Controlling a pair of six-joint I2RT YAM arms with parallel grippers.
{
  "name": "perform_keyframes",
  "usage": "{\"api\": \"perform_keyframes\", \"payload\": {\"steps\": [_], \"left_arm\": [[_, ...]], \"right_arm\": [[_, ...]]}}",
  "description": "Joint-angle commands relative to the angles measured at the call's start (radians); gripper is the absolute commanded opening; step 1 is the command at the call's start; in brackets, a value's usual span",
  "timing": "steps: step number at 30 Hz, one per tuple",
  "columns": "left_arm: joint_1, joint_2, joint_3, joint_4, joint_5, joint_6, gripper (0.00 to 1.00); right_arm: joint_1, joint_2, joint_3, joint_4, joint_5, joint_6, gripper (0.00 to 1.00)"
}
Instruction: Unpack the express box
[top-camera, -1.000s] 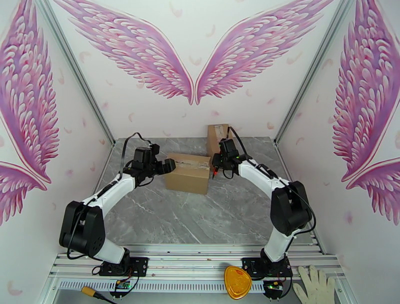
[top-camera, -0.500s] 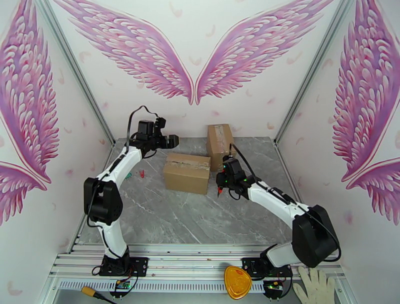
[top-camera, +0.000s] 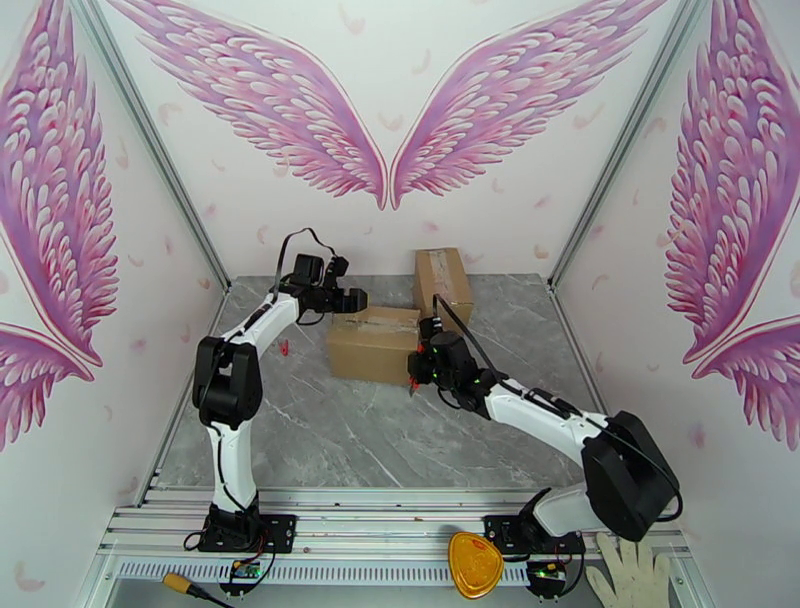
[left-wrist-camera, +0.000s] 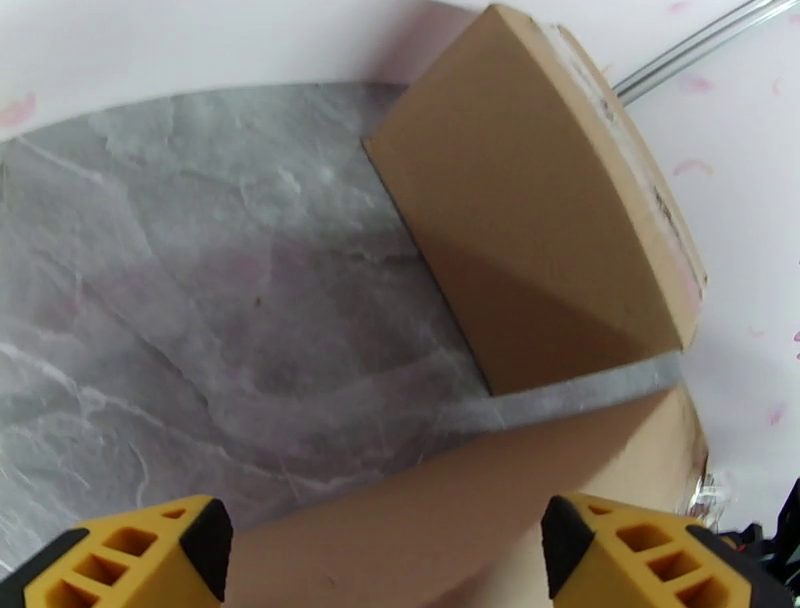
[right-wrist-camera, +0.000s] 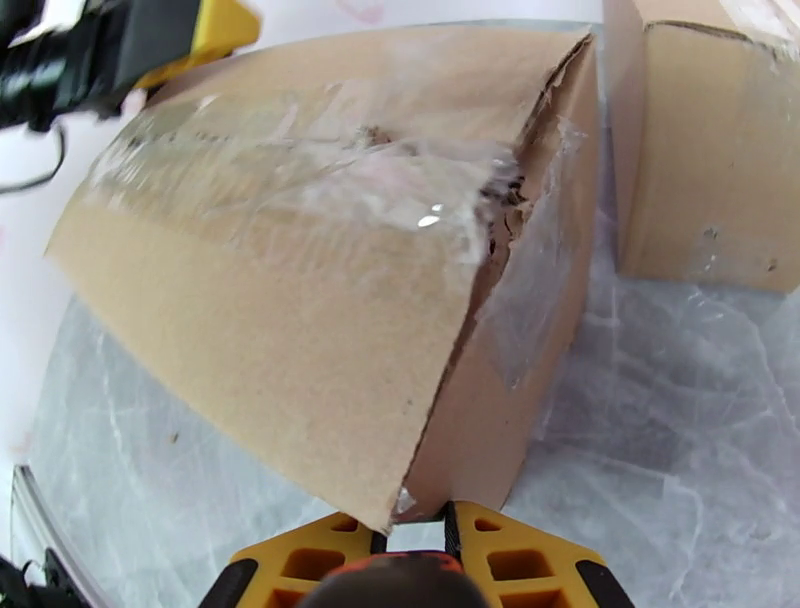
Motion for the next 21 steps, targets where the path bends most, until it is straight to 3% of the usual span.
{"api": "perform_keyframes", "payload": {"steps": [1,9,16,21], "left_arm": [[0.025,-0.135,-0.117,-0.002,0.021,-0.015,0.86],[0.057,-0.340,-0.373,0.028,0.046,-0.049,0.86],[0.035,-0.479,-0.586,0.085,0.066,-0.131,0.85],[-0.012,-0.581,-0.673,0.127,0.100,-0.166,0.85]], "right_arm": [[0.007,0.058,0.102,0.030,0.096,-0.017,0.00],[0.005,0.251,0.346,-0.057,0.169,-0.050,0.00],[0.004,0.432,0.600,-0.149,0.117,-0.053,0.00],[0.003,0.505,0.686,-0.113,-0.023,-0.094,0.00]]}}
